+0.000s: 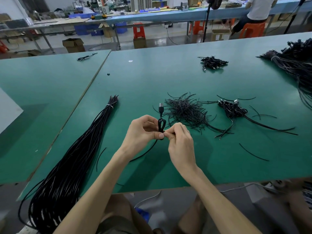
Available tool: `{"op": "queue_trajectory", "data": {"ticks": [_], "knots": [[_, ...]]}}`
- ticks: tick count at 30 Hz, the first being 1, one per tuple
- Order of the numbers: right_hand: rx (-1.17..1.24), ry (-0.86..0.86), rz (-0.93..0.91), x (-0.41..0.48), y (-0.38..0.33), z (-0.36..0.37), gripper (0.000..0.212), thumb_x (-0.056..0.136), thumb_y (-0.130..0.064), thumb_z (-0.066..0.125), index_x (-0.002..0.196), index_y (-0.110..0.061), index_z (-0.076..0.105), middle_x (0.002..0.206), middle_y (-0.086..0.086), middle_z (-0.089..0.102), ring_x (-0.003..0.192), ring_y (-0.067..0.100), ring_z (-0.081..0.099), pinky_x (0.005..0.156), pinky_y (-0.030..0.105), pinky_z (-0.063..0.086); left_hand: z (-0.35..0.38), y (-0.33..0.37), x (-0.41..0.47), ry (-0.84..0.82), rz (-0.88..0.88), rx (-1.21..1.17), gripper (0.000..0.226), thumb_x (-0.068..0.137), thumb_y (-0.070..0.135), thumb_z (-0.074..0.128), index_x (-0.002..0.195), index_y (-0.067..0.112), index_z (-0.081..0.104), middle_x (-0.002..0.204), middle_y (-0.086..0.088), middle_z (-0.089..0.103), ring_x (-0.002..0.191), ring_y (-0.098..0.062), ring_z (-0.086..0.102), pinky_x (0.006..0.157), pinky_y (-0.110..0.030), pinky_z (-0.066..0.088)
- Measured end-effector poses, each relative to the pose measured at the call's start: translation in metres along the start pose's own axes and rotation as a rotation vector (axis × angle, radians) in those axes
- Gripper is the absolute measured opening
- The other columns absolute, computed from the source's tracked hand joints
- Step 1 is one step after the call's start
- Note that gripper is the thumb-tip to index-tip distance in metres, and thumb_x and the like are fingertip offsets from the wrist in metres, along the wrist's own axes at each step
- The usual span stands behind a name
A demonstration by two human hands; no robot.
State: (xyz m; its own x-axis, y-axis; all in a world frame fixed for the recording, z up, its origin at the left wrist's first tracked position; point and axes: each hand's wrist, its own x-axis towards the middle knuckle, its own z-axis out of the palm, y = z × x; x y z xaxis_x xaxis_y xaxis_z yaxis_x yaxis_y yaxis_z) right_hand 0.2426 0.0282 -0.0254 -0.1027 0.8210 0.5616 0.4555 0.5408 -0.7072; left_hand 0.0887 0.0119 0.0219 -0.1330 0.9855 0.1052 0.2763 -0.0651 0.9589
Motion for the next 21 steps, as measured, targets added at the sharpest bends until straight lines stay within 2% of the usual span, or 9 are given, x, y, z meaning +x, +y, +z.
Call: {"op": "queue_trajectory", "data": {"ticks": [3, 7, 9, 12, 17, 21], "knots": [[0.081, -0.009, 0.053, 0.0016, 0.0020, -0.0012, 0.022, 0.097, 0.001, 0.062, 0.083, -0.014, 0.055, 0.084, -0.007, 0.055, 0.083, 0.022, 0.056, 0.076, 0.043, 0.050, -0.0020, 0.0017, 0.0042, -0.012, 0.003, 0.017, 0.030, 0.068, -0.005, 0.090, 0.084, 0.007, 0.067, 0.085, -0.016, 0.074, 0.079, -0.021, 0.073, 0.080, -0.029, 0.061], [0.133, -0.012, 0.119, 0.0022, 0.0012, -0.0014, 0.028, 0.096, 0.000, 0.065, 0.081, -0.021, 0.054, 0.085, -0.006, 0.059, 0.084, 0.019, 0.058, 0.076, 0.034, 0.049, -0.0041, 0.0028, 0.0085, -0.059, 0.003, 0.018, 0.026, 0.074, -0.009, 0.085, 0.078, 0.011, 0.068, 0.085, -0.014, 0.076, 0.078, -0.021, 0.071, 0.080, -0.031, 0.061], [0.146, -0.024, 0.153, 0.0025, 0.0012, -0.0013, 0.029, 0.096, -0.002, 0.065, 0.080, -0.023, 0.053, 0.086, -0.005, 0.062, 0.085, 0.016, 0.059, 0.075, 0.025, 0.046, -0.0058, 0.0026, 0.0094, -0.074, -0.006, 0.007, 0.024, 0.077, -0.010, 0.082, 0.078, 0.010, 0.069, 0.081, -0.011, 0.075, 0.078, -0.028, 0.073, 0.078, -0.029, 0.061], [0.154, -0.027, 0.169, 0.0027, 0.0016, -0.0014, 0.029, 0.097, -0.003, 0.065, 0.081, -0.023, 0.052, 0.087, -0.004, 0.062, 0.084, 0.010, 0.057, 0.073, 0.015, 0.041, -0.0055, 0.0035, 0.0088, -0.082, -0.006, 0.003, 0.019, 0.080, -0.010, 0.079, 0.081, 0.006, 0.069, 0.087, -0.022, 0.075, 0.081, -0.038, 0.075, 0.078, -0.029, 0.060], [0.185, -0.012, 0.203, 0.0033, 0.0013, -0.0007, 0.025, 0.096, -0.004, 0.067, 0.082, -0.020, 0.053, 0.087, -0.002, 0.062, 0.082, 0.006, 0.055, 0.072, 0.014, 0.040, -0.0017, 0.0057, 0.0091, -0.093, 0.000, -0.004, 0.018, 0.083, -0.012, 0.075, 0.082, 0.005, 0.070, 0.089, -0.023, 0.075, 0.077, -0.036, 0.077, 0.078, -0.032, 0.060], [0.237, -0.016, 0.290, 0.0044, 0.0029, -0.0008, 0.025, 0.093, -0.007, 0.073, 0.086, -0.018, 0.051, 0.087, -0.003, 0.060, 0.077, 0.009, 0.054, 0.069, 0.018, 0.042, -0.0028, 0.0034, 0.0062, -0.097, -0.007, 0.018, 0.034, 0.083, -0.017, 0.071, 0.073, 0.016, 0.069, 0.080, -0.009, 0.075, 0.075, -0.034, 0.077, 0.078, -0.033, 0.061]]}}
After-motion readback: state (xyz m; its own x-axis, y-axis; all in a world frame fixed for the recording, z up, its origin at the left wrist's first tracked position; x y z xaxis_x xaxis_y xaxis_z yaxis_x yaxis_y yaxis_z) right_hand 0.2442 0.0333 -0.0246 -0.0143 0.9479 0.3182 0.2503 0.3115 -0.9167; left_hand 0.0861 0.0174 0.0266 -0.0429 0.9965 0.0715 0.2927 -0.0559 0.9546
